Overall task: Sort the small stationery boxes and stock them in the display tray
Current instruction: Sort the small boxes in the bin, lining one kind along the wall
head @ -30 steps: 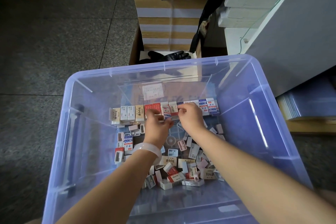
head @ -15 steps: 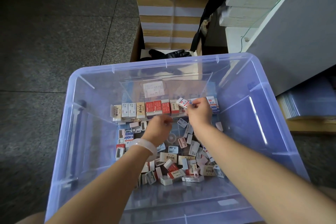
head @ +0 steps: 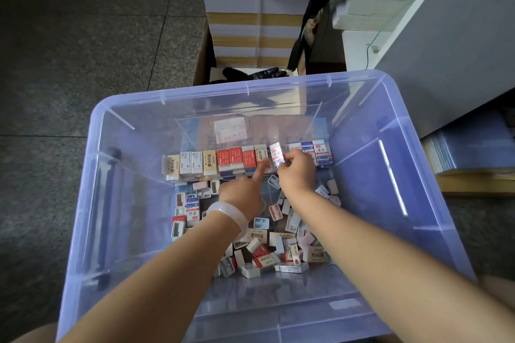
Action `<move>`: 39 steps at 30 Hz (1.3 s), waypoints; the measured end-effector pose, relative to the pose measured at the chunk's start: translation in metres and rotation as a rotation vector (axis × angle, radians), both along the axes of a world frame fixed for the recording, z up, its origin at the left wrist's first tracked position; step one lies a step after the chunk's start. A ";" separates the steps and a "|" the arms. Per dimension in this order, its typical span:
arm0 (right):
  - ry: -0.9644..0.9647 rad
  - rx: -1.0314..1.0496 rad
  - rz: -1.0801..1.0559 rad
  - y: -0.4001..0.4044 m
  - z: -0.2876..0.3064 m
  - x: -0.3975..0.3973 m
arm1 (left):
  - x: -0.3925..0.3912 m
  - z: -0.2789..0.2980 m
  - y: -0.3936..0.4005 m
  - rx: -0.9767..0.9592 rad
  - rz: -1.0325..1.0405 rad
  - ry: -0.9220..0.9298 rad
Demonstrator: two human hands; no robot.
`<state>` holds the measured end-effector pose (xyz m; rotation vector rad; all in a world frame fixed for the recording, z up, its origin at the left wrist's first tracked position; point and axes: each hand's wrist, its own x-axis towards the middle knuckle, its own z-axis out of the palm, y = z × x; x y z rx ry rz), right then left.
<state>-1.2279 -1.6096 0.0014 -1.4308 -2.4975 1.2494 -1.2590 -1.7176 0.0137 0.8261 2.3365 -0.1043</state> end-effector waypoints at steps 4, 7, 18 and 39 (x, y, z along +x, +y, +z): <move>-0.064 0.031 0.169 -0.004 0.002 0.000 | -0.010 0.003 -0.007 0.268 -0.003 -0.111; -0.117 0.054 0.247 -0.002 0.004 0.000 | -0.015 0.011 -0.026 0.286 -0.096 -0.126; -0.037 0.070 0.554 0.018 0.021 0.006 | -0.023 0.005 -0.082 -0.121 -0.187 0.308; -0.568 0.078 1.530 -0.051 -0.002 0.050 | -0.011 0.021 -0.083 -0.251 -0.323 0.252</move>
